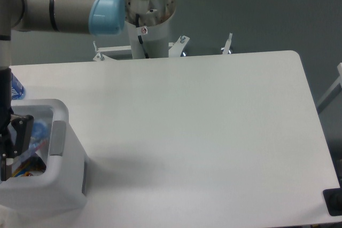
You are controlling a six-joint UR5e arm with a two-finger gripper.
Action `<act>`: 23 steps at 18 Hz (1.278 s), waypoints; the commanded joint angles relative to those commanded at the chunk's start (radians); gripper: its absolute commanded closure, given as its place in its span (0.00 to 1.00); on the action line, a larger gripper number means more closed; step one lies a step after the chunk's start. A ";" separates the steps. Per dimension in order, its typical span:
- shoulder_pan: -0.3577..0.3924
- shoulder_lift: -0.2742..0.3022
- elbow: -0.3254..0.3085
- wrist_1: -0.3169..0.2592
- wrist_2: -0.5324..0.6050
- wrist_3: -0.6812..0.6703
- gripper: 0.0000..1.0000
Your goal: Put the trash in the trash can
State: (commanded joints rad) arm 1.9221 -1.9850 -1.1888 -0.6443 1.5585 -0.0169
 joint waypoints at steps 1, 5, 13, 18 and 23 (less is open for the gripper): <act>-0.002 0.003 -0.014 0.000 -0.002 0.002 0.00; 0.000 0.021 -0.051 0.000 0.002 0.002 0.00; 0.100 0.041 -0.095 -0.015 0.162 0.109 0.00; 0.184 0.124 -0.248 -0.035 0.294 0.309 0.00; 0.297 0.230 -0.279 -0.289 0.299 0.575 0.00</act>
State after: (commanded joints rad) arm 2.2194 -1.7550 -1.4680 -0.9335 1.8577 0.5577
